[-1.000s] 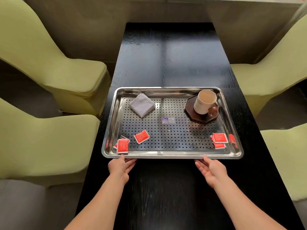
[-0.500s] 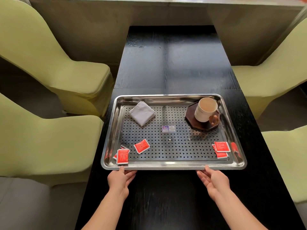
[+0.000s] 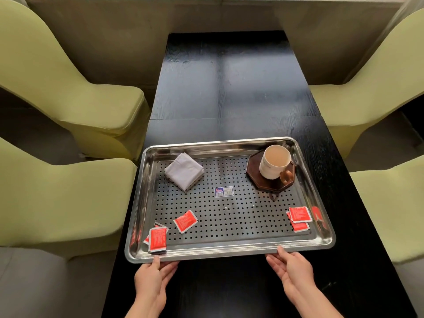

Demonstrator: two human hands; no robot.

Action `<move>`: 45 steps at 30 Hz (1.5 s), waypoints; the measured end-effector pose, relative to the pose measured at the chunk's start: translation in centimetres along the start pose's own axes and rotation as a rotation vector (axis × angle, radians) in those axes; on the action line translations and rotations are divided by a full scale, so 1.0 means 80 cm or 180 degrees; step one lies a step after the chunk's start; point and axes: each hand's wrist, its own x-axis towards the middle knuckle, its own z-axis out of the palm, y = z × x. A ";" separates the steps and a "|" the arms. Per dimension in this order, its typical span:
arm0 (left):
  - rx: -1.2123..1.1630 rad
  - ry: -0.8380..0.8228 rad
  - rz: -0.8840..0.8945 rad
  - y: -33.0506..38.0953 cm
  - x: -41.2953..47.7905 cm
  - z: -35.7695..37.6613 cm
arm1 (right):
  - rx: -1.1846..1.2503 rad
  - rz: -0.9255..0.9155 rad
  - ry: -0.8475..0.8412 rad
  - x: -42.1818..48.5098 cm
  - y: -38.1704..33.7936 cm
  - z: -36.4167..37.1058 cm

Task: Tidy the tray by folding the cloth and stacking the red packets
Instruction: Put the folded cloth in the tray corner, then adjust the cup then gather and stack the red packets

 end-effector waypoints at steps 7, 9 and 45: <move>0.0071 -0.0118 -0.0264 0.003 -0.012 -0.016 | -0.0426 0.0010 -0.0223 -0.011 -0.003 -0.017; 0.0397 -0.0139 -0.0347 0.009 -0.017 -0.022 | -0.1032 -0.0130 -0.0208 -0.014 -0.009 -0.028; 0.5019 -0.0365 0.1938 0.029 0.018 0.105 | -0.5172 -0.2105 -0.0504 0.048 -0.022 0.082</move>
